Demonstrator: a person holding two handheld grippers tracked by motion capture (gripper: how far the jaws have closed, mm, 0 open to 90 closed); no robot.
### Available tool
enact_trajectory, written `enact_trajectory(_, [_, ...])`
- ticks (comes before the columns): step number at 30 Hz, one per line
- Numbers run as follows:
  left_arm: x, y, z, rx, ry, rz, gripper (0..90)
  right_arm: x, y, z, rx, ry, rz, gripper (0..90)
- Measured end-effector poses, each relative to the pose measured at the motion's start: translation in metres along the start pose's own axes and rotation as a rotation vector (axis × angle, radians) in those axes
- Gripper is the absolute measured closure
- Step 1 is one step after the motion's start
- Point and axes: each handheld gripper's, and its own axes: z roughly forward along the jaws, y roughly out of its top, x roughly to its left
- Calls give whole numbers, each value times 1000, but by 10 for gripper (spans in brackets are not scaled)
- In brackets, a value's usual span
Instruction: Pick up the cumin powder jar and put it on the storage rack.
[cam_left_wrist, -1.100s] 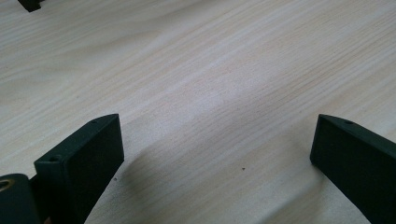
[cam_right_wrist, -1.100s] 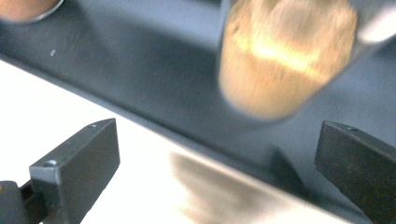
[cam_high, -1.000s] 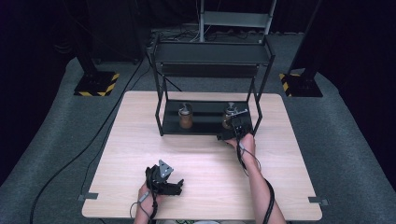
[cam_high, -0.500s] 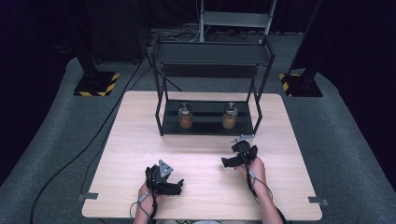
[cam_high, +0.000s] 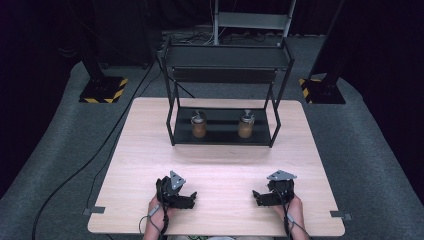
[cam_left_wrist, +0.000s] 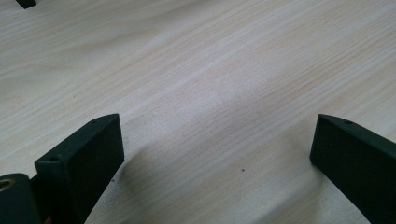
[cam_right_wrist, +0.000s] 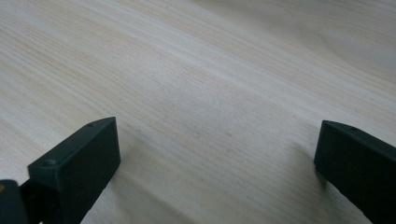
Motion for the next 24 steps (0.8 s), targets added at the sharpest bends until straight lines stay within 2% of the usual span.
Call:
enact_trajectory(3, [0,0,0,-1,1,2,27,2,-5,-2,-12,-7,6,0])
enact_trajectory(24, [-4,-1,-1,-7,15,13,26,4,-7,-3,-15,-11,7,0])
